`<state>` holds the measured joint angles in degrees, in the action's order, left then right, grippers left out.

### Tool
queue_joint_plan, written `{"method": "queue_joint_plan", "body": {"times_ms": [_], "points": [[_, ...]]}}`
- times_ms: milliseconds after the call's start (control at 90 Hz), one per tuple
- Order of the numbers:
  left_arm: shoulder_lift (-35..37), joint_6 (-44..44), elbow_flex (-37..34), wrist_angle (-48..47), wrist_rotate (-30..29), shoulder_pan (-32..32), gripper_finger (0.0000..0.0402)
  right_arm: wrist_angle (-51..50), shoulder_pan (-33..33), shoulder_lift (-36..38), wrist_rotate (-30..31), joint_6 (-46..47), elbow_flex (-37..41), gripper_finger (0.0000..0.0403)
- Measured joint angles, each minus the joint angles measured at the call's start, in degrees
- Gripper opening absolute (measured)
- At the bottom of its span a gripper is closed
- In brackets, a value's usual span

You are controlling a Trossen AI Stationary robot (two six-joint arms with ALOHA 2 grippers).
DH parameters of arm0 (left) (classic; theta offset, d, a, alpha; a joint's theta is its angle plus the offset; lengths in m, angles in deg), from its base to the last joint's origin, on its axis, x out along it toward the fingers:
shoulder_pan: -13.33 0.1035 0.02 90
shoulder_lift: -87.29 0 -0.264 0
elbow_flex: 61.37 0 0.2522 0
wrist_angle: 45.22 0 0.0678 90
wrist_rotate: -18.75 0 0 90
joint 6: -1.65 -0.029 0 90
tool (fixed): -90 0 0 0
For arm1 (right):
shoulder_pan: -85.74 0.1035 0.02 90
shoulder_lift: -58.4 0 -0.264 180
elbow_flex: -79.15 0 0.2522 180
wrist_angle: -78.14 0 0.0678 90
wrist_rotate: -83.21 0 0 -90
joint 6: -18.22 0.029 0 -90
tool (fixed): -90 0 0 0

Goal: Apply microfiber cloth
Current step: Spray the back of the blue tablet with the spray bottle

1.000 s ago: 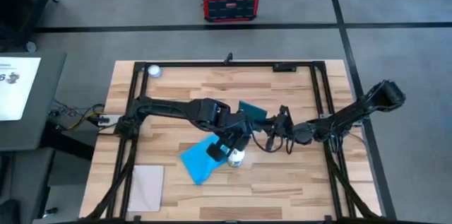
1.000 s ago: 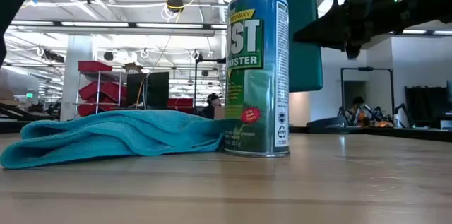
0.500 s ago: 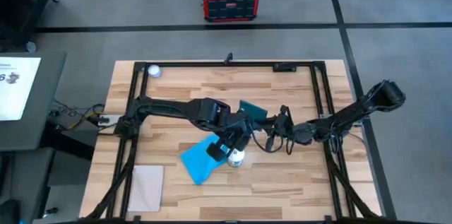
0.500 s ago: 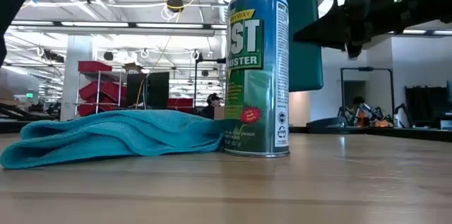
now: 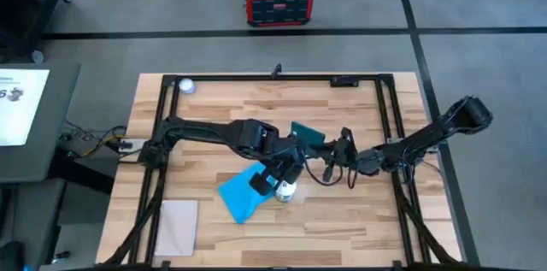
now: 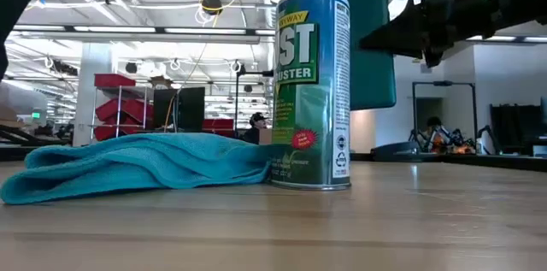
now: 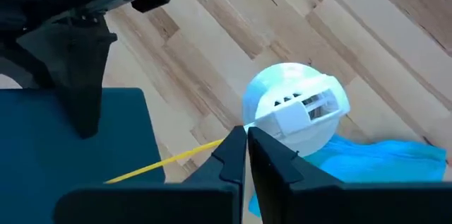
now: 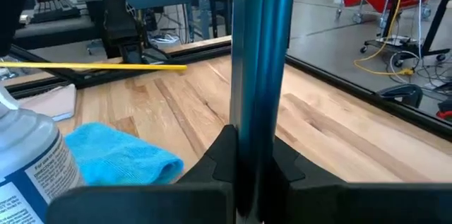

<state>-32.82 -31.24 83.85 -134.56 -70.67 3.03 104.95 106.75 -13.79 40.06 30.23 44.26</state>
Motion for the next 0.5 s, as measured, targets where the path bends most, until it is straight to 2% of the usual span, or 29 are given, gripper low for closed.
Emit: {"method": "queue_joint_plan", "body": {"times_ms": [500], "points": [[0.00,0.14,0.04,-0.49,0.15,0.00,0.0000,-0.31,-0.02,0.00,1.29,0.04,0.00,0.0009]]}}
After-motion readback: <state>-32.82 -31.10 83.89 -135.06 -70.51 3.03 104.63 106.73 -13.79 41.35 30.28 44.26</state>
